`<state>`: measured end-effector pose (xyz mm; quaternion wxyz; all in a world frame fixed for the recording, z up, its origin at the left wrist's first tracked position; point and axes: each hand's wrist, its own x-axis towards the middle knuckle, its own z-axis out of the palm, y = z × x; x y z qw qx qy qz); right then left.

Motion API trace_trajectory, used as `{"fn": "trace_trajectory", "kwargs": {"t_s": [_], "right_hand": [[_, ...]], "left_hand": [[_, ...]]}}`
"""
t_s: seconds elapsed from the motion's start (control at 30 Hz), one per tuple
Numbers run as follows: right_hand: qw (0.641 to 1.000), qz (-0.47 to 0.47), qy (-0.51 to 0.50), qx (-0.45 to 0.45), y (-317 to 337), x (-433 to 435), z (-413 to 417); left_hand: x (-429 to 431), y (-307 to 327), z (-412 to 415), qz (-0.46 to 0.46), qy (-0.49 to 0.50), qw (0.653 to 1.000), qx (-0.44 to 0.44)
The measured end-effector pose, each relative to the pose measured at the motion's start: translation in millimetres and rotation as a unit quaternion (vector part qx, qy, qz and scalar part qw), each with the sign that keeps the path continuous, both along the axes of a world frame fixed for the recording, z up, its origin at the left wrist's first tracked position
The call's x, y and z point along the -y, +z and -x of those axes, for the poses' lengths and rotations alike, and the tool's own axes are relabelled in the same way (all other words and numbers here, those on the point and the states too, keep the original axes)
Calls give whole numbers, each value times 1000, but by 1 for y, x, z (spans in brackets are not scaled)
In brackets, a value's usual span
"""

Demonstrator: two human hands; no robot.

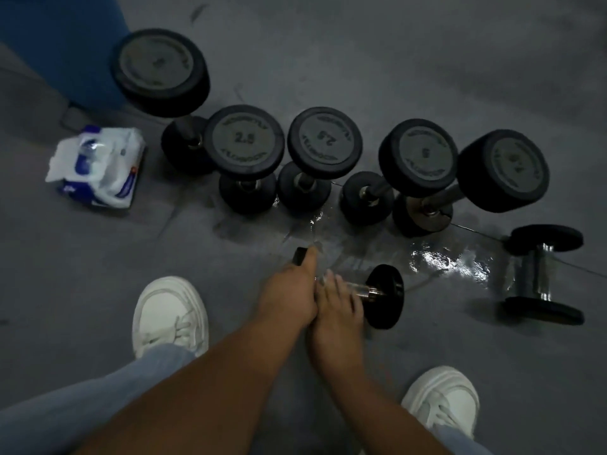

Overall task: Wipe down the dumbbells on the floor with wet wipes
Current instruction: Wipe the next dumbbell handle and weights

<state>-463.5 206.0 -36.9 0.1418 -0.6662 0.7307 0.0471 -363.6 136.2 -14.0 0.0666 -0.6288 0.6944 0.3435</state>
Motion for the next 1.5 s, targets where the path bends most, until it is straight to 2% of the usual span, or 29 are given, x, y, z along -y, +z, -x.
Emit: {"fn": "trace_trajectory", "kwargs": {"t_s": [0.07,0.17,0.27,0.37,0.5,0.6,0.67,0.73,0.8,0.87,0.93,1.0,1.07,1.13,1.2,1.27,1.33,1.43,1.5], "right_hand": [[999,9,5,-40,1,2,15],[996,-27,-75,-30,5,6,14],[999,-38,26,-27,6,12,14],[996,-81,10,-42,12,22,28],[995,-74,68,-16,10,23,28],[996,-79,24,-35,13,35,43],[996,-89,25,-9,16,42,50],[992,-107,63,21,20,47,55],[986,-138,93,10,25,54,60],[981,-163,104,-32,26,66,63],[984,-145,103,-32,23,71,64],[990,-110,80,-29,16,66,60],[995,-67,63,-25,7,47,42],[995,-14,95,-3,3,28,29],[994,-4,106,-22,5,25,36],[999,-13,30,-41,7,28,42],[1000,-17,-23,2,6,29,28],[996,2,74,44,0,26,19],[999,-5,44,15,2,33,36]], "left_hand": [[-1,1,-1,-7,-10,1000,2],[1,4,-1,-8,-10,1000,9],[2,10,0,-16,-20,1000,10],[5,12,0,-24,-25,999,13],[16,13,1,-45,-21,999,13],[34,13,1,-46,-40,998,19],[53,12,1,-59,-74,995,23],[71,15,-1,-109,-101,988,33],[80,16,-5,-142,-101,984,36],[69,14,-9,-101,-66,992,25],[43,8,-6,-2,-12,1000,22],[16,3,2,47,22,999,-5],[7,-4,3,24,26,999,-25],[14,-7,-1,-11,-7,1000,-19],[20,-6,-4,-20,-21,999,-17],[20,-3,-1,-22,-9,1000,-16],[20,-4,-1,-15,-2,1000,-18],[20,-7,-2,-15,2,1000,-26],[21,-8,-1,-19,0,1000,-18]]}}
